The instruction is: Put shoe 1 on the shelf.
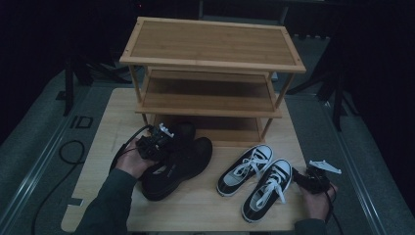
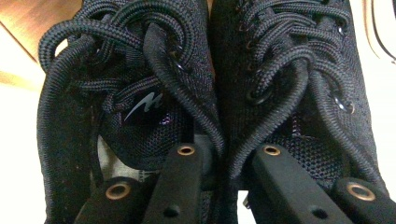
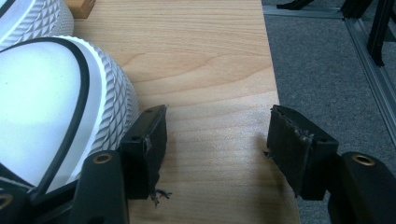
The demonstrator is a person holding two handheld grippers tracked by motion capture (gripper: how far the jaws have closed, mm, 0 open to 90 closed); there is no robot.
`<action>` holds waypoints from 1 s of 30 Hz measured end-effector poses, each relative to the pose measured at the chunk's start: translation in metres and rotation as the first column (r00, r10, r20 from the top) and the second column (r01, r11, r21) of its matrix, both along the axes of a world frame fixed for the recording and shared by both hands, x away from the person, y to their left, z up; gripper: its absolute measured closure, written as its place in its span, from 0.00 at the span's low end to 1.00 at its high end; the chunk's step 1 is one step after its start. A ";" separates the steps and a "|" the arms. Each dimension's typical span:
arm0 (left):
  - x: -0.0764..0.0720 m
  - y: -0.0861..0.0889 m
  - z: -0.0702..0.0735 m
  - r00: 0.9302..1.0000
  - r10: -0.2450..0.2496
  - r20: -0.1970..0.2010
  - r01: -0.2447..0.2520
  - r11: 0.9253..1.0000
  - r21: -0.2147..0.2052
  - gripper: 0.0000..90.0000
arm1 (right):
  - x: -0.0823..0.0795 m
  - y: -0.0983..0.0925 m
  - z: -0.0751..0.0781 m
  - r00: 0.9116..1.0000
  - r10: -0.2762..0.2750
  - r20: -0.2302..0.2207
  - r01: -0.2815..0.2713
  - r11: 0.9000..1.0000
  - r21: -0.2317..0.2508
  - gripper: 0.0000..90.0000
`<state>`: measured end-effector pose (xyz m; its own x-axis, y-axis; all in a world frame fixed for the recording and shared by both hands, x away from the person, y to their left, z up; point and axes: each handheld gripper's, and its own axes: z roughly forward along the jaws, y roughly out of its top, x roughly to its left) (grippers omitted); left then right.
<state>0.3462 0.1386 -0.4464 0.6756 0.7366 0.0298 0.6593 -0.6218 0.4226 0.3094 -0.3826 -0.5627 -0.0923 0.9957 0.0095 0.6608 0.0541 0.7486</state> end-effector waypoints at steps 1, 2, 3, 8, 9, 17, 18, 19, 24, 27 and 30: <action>0.001 -0.001 0.000 1.000 0.007 0.004 -0.007 1.000 -0.004 0.95 | 0.000 0.000 0.000 1.000 0.000 0.000 0.000 1.000 0.000 0.41; 0.003 -0.001 0.000 1.000 0.010 0.004 -0.010 1.000 -0.001 0.95 | 0.000 0.000 0.000 1.000 0.000 0.000 0.000 1.000 0.000 0.41; 0.004 -0.001 0.000 1.000 0.017 0.002 -0.017 1.000 -0.003 0.95 | 0.000 0.000 0.000 1.000 0.000 0.000 0.000 1.000 0.000 0.41; 0.010 -0.004 -0.001 0.999 0.033 -0.001 -0.033 0.999 -0.006 0.95 | 0.000 0.000 0.000 1.000 0.000 0.000 0.000 1.000 0.000 0.41; 0.012 -0.005 -0.001 0.999 0.039 0.000 -0.039 0.999 -0.007 0.95 | 0.000 0.000 0.000 1.000 0.000 0.000 0.000 1.000 0.000 0.41; 0.020 -0.010 -0.004 0.998 0.067 0.001 -0.067 0.998 -0.001 0.95 | 0.000 0.000 0.000 1.000 0.000 0.000 0.000 1.000 0.000 0.41; 0.021 -0.011 -0.005 0.998 0.070 0.000 -0.070 0.998 -0.001 0.95 | 0.000 0.000 0.000 1.000 0.000 0.000 0.000 1.000 0.000 0.41; 0.022 -0.013 -0.006 0.997 0.079 0.004 -0.079 0.997 -0.004 0.95 | 0.000 0.000 0.000 1.000 0.000 0.000 0.000 1.000 0.000 0.41; 0.027 -0.020 -0.008 0.996 0.094 0.010 -0.094 0.995 0.012 0.95 | 0.000 0.000 0.000 1.000 0.000 0.000 0.000 1.000 0.000 0.41; 0.030 -0.023 -0.009 0.995 0.103 0.014 -0.103 0.995 0.012 0.95 | 0.000 0.000 0.000 1.000 0.000 0.000 0.000 1.000 0.000 0.41; 0.033 -0.026 -0.009 0.993 0.112 0.021 -0.113 0.994 0.017 0.95 | 0.000 0.000 0.000 1.000 0.000 -0.001 0.000 1.000 0.000 0.41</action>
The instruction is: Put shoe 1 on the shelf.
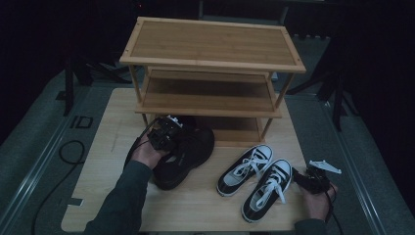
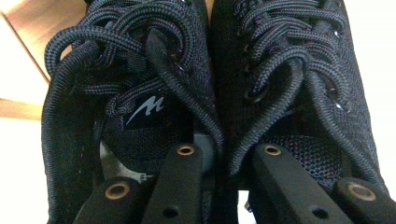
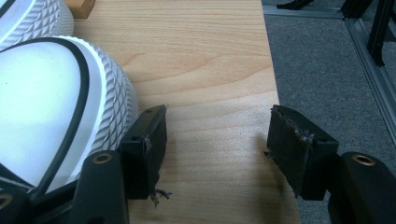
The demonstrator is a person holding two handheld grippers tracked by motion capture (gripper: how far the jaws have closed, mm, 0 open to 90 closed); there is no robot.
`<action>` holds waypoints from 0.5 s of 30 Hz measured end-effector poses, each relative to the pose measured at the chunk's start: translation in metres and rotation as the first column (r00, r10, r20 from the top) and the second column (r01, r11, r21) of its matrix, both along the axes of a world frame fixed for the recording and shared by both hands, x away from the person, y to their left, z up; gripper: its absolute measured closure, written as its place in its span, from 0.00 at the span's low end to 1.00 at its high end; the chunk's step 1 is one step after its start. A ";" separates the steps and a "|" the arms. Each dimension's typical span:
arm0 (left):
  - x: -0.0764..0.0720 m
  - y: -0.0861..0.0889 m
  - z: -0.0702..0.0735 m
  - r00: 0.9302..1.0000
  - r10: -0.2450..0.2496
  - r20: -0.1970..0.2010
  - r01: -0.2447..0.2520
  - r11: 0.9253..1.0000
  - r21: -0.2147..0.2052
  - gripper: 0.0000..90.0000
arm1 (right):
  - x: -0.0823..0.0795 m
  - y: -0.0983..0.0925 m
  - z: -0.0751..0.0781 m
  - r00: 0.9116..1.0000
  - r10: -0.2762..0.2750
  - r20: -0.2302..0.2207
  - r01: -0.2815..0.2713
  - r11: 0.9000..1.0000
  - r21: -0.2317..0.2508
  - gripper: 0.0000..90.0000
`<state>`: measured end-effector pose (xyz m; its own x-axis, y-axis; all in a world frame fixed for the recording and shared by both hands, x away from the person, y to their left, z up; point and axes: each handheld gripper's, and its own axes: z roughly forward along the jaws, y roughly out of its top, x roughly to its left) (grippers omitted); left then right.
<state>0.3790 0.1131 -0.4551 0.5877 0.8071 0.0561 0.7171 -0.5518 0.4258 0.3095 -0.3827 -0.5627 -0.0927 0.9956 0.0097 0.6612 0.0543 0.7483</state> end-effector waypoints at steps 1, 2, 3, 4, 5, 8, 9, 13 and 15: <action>0.001 -0.001 0.000 1.000 0.003 0.005 -0.003 1.000 0.003 0.95 | 0.000 0.000 0.000 1.000 0.000 0.000 0.000 1.000 0.000 0.41; 0.002 -0.002 0.000 1.000 0.007 0.005 -0.007 1.000 0.003 0.95 | 0.000 0.000 0.000 1.000 0.000 0.000 0.000 1.000 0.000 0.41; 0.003 -0.003 -0.001 1.000 0.011 0.008 -0.011 1.000 0.003 0.95 | 0.000 0.000 0.000 1.000 0.000 0.000 0.000 1.000 0.000 0.41; 0.003 -0.003 -0.001 1.000 0.016 0.009 -0.016 1.000 0.001 0.95 | 0.000 0.000 0.000 1.000 0.000 0.000 0.000 1.000 0.000 0.41; 0.004 -0.004 -0.002 1.000 0.022 0.013 -0.022 1.000 0.002 0.95 | 0.000 0.000 0.000 1.000 0.000 0.000 0.000 1.000 0.000 0.41; 0.007 -0.007 -0.002 0.999 0.034 0.019 -0.035 0.999 0.009 0.95 | 0.000 0.000 0.000 1.000 0.000 0.000 0.000 1.000 0.000 0.41; 0.008 -0.008 -0.002 0.999 0.043 0.020 -0.043 0.999 0.007 0.95 | 0.000 0.000 0.000 1.000 0.000 0.000 0.000 1.000 0.000 0.41; 0.012 -0.011 -0.004 0.997 0.070 0.037 -0.070 0.997 0.010 0.95 | 0.000 0.000 0.000 1.000 0.000 0.000 0.000 1.000 0.000 0.41; 0.013 -0.014 -0.005 0.995 0.083 0.048 -0.084 0.996 0.023 0.95 | 0.000 0.000 0.000 1.000 0.001 0.000 -0.001 1.000 0.000 0.41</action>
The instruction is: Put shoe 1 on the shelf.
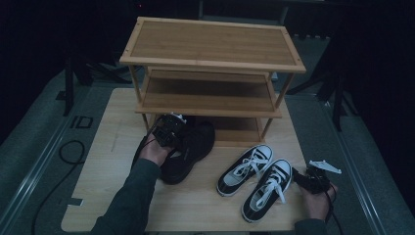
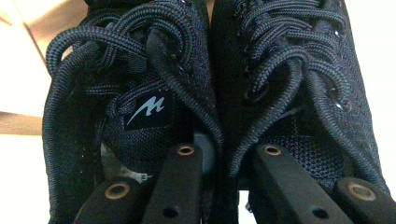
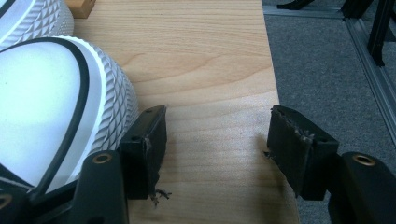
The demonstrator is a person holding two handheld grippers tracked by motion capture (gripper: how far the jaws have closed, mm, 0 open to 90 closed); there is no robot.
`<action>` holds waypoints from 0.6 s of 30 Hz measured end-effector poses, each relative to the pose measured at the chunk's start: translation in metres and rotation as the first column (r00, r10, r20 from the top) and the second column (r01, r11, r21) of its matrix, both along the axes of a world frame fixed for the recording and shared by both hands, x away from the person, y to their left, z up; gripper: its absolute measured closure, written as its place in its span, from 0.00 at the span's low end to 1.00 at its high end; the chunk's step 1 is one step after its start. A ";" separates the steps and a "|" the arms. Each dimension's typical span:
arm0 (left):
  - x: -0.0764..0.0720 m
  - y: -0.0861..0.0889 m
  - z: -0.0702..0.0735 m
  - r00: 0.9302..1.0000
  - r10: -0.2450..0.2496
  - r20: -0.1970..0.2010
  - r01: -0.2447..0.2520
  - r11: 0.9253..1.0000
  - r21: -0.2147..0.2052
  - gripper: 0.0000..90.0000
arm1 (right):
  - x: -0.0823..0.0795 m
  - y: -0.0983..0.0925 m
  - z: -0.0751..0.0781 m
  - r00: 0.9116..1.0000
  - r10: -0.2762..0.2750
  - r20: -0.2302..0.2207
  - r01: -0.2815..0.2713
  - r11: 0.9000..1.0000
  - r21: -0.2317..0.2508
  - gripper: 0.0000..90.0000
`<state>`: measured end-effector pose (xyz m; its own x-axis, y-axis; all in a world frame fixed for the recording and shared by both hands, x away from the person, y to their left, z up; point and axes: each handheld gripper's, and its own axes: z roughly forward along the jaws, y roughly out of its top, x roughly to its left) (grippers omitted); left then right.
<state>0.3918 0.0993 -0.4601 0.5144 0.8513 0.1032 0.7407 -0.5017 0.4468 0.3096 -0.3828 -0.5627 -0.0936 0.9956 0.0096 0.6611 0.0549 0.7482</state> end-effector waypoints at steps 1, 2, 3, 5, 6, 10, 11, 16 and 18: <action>0.001 -0.001 -0.001 1.000 0.012 0.005 -0.012 1.000 0.000 0.95 | 0.000 0.000 0.000 1.000 0.000 0.000 0.000 1.000 0.000 0.41; 0.001 -0.002 -0.001 1.000 0.018 0.011 -0.018 1.000 0.002 0.95 | 0.000 0.000 0.000 1.000 0.000 0.000 0.000 1.000 0.000 0.41; 0.002 -0.003 -0.002 0.999 0.030 0.016 -0.030 1.000 0.001 0.95 | 0.000 0.000 0.000 1.000 0.000 0.000 0.000 1.000 0.000 0.41; 0.003 -0.005 -0.003 0.999 0.044 0.021 -0.044 0.999 -0.005 0.95 | 0.000 0.000 0.000 1.000 0.000 0.000 0.000 1.000 0.000 0.41; 0.004 -0.006 -0.003 0.998 0.052 0.026 -0.052 0.999 -0.002 0.95 | 0.000 0.000 0.000 1.000 0.001 0.000 -0.001 1.000 -0.001 0.41; 0.003 -0.008 -0.005 0.996 0.079 0.044 -0.079 0.997 -0.002 0.95 | 0.000 0.000 0.000 1.000 0.001 0.000 -0.001 1.000 0.000 0.41; 0.003 -0.008 -0.006 0.995 0.086 0.049 -0.086 0.996 -0.004 0.95 | 0.000 0.000 0.000 1.000 0.001 0.000 -0.001 1.000 0.000 0.41; 0.001 -0.009 -0.010 0.984 0.164 0.066 -0.163 0.986 -0.021 0.95 | 0.000 0.000 0.000 1.000 0.001 0.000 -0.001 1.000 0.000 0.41; -0.002 -0.014 -0.012 0.981 0.174 0.088 -0.175 0.985 0.002 0.93 | 0.000 0.000 0.000 1.000 0.001 0.000 -0.001 1.000 0.000 0.41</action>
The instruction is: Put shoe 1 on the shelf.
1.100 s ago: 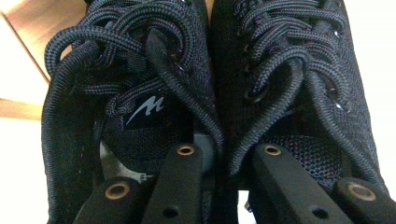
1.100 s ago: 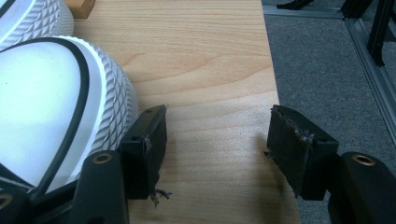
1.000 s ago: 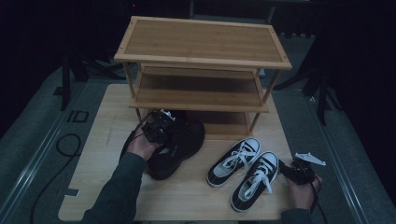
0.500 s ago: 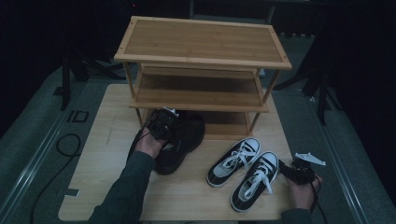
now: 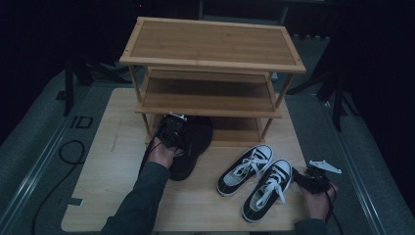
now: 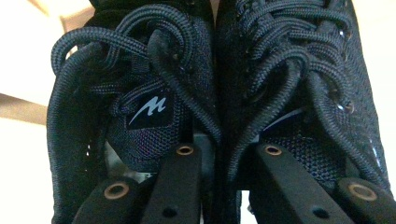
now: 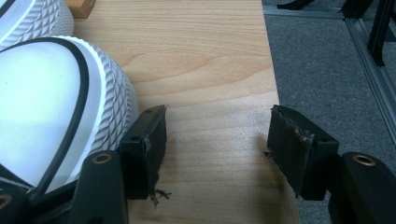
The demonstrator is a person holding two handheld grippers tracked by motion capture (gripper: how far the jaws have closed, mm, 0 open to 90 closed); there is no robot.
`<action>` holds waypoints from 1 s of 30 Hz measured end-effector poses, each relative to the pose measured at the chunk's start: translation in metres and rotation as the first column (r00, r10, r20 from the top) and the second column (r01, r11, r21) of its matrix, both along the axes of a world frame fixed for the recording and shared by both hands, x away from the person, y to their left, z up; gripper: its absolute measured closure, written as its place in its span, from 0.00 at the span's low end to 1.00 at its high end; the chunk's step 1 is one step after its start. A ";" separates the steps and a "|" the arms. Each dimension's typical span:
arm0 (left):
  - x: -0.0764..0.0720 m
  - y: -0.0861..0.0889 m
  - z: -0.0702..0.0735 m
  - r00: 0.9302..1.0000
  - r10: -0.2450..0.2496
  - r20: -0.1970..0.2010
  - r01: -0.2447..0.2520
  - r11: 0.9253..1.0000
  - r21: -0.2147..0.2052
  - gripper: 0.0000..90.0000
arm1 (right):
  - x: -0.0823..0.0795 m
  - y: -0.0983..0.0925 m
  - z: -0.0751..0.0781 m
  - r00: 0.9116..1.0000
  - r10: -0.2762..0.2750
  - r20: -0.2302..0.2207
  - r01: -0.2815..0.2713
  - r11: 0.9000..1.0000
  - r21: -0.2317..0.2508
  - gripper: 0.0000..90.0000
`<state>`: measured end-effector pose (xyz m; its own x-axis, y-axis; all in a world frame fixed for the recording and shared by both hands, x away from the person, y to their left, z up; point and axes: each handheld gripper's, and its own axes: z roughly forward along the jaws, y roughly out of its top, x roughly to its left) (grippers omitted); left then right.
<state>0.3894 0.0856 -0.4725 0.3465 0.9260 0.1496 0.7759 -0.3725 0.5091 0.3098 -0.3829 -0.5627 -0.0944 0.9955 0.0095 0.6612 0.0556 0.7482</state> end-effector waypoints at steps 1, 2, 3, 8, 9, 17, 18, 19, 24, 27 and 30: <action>-0.002 -0.003 -0.001 1.000 -0.006 0.011 0.005 1.000 0.014 0.91 | 0.000 0.000 0.000 1.000 0.000 0.000 0.000 1.000 0.000 0.41; -0.003 -0.005 -0.002 1.000 -0.016 0.013 0.016 1.000 0.024 0.84 | 0.000 0.000 0.000 1.000 0.000 0.000 0.000 1.000 0.000 0.41; -0.005 -0.007 -0.002 1.000 -0.020 0.018 0.019 0.999 0.043 0.77 | 0.000 0.000 0.000 1.000 0.000 0.000 0.000 1.000 0.000 0.41; -0.005 -0.001 -0.001 0.999 -0.035 -0.008 0.036 0.999 0.029 0.64 | 0.000 0.000 0.000 1.000 0.000 0.000 0.000 1.000 0.000 0.41; -0.006 0.001 0.001 0.999 -0.040 -0.009 0.040 0.999 0.019 0.63 | 0.000 0.000 0.000 1.000 0.000 0.000 0.000 1.000 0.000 0.41; -0.021 0.010 0.017 0.993 -0.115 0.003 0.115 0.993 -0.010 0.57 | 0.000 0.000 0.000 1.000 0.000 0.000 0.000 1.000 -0.001 0.41; -0.023 0.012 0.019 0.992 -0.123 0.008 0.123 0.992 -0.011 0.56 | 0.000 0.000 0.000 1.000 0.000 0.000 0.000 1.000 -0.001 0.41; -0.026 0.014 0.020 0.991 -0.134 0.011 0.134 0.991 -0.017 0.56 | 0.000 0.000 0.000 1.000 0.000 0.000 0.000 1.000 -0.001 0.41; -0.035 0.026 0.028 0.984 -0.177 0.030 0.179 0.980 -0.083 0.54 | 0.000 0.000 0.000 1.000 0.000 0.000 0.000 1.000 -0.001 0.41; -0.041 0.031 0.032 0.980 -0.199 0.031 0.201 0.975 -0.090 0.54 | 0.000 0.000 0.000 1.000 0.001 0.001 -0.001 1.000 -0.002 0.41; -0.047 0.035 0.034 0.971 -0.234 0.041 0.237 0.967 -0.092 0.56 | 0.000 0.000 0.000 1.000 0.002 0.001 -0.002 1.000 -0.003 0.41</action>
